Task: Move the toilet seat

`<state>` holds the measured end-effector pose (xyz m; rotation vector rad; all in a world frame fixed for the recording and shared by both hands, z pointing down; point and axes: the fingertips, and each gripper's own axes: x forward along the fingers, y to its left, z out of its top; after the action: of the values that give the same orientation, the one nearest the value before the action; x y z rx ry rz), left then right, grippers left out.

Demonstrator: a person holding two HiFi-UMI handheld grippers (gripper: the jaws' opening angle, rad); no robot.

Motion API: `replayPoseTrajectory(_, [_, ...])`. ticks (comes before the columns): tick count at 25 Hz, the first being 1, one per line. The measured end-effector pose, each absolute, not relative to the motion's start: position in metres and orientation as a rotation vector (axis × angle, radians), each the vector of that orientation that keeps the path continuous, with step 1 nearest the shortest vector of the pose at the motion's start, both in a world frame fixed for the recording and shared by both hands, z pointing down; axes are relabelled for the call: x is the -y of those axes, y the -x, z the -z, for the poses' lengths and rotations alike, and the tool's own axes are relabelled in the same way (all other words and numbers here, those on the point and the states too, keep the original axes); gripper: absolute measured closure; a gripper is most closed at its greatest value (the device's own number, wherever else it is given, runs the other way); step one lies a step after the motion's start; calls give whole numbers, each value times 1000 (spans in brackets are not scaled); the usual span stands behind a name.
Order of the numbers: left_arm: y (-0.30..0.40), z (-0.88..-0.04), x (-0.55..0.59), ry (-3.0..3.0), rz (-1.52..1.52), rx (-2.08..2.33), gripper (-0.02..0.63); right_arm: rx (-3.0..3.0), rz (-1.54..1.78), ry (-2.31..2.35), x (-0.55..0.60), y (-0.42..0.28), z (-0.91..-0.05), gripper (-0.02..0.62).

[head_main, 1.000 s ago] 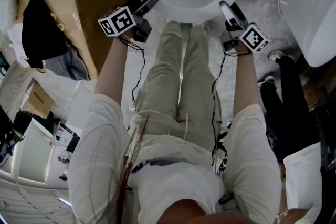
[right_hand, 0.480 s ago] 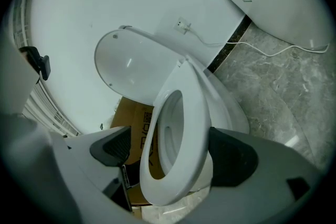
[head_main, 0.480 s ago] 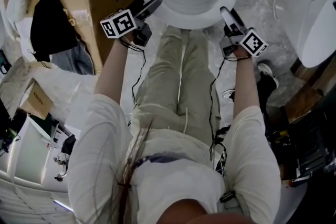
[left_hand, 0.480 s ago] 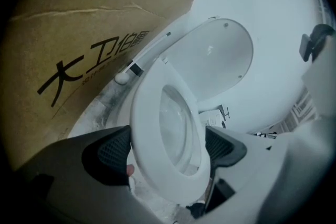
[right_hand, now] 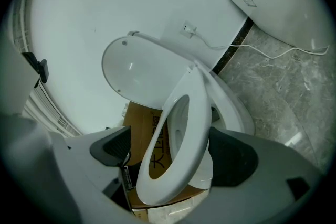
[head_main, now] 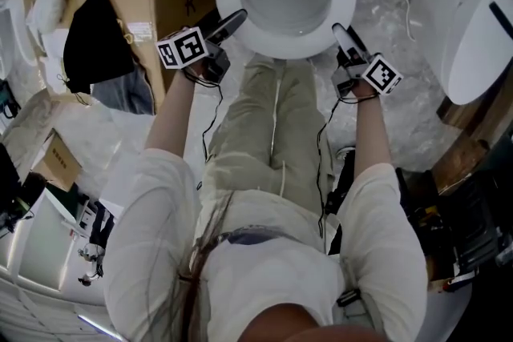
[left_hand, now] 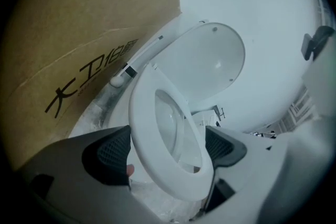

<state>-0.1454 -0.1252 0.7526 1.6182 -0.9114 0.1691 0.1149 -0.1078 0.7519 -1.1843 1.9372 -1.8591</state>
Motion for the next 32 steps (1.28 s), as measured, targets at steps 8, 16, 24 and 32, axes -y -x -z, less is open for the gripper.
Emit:
replayPoseTrajectory(8, [143,-718,137,-1637,-176,901,184,-1933,1823,1169,121,-116,-717,123])
replayPoseTrajectory(16, [145,-682,156,-1662,-154,908,184,-1908,1794,1171,138,-116,-683,123])
replayPoseTrajectory(24, [142,-652,177,-1683,-147,912,184,-1903,1764,1139,160,-118,-652,115])
replayPoseTrajectory(32, [140,-624,203,-1679,-121,917,183,-1876,1734,1126,184,-125,-626,115])
